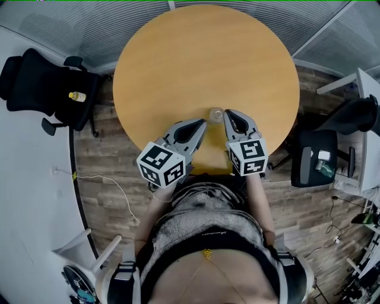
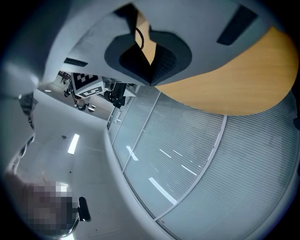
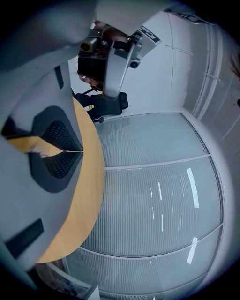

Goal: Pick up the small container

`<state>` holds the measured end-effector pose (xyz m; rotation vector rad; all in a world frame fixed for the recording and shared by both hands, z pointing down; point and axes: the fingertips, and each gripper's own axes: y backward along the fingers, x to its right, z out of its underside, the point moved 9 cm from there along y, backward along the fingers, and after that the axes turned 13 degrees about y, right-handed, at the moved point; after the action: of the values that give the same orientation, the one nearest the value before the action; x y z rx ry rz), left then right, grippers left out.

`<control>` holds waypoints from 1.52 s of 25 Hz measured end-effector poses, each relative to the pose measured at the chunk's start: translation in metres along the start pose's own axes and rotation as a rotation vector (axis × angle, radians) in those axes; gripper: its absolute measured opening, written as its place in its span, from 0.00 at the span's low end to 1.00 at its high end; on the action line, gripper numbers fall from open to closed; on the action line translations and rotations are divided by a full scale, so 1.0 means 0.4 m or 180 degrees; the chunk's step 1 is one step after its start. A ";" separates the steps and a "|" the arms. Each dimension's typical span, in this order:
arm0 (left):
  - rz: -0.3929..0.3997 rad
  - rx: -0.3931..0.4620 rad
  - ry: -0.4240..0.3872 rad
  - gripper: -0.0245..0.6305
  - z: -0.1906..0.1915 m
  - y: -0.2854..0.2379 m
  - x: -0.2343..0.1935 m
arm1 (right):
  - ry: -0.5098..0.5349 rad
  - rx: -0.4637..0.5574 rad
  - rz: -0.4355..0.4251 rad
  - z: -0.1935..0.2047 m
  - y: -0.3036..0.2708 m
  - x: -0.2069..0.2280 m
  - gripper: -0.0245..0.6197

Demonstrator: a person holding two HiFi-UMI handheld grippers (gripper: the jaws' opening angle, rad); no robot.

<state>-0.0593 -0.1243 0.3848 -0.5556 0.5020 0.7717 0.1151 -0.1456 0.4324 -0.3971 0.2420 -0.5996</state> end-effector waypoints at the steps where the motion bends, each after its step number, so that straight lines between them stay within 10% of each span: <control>1: -0.0006 -0.0004 0.0005 0.04 0.001 0.003 -0.002 | -0.0007 -0.0034 -0.0003 0.008 -0.005 -0.001 0.07; 38: -0.0126 -0.0223 0.0195 0.04 0.046 0.042 -0.063 | -0.0318 -0.0943 -0.0146 0.260 -0.143 -0.013 0.07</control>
<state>-0.0834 -0.1157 0.4090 -0.6540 0.5205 0.7385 0.1171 -0.1555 0.5507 -0.7183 0.2268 -0.5885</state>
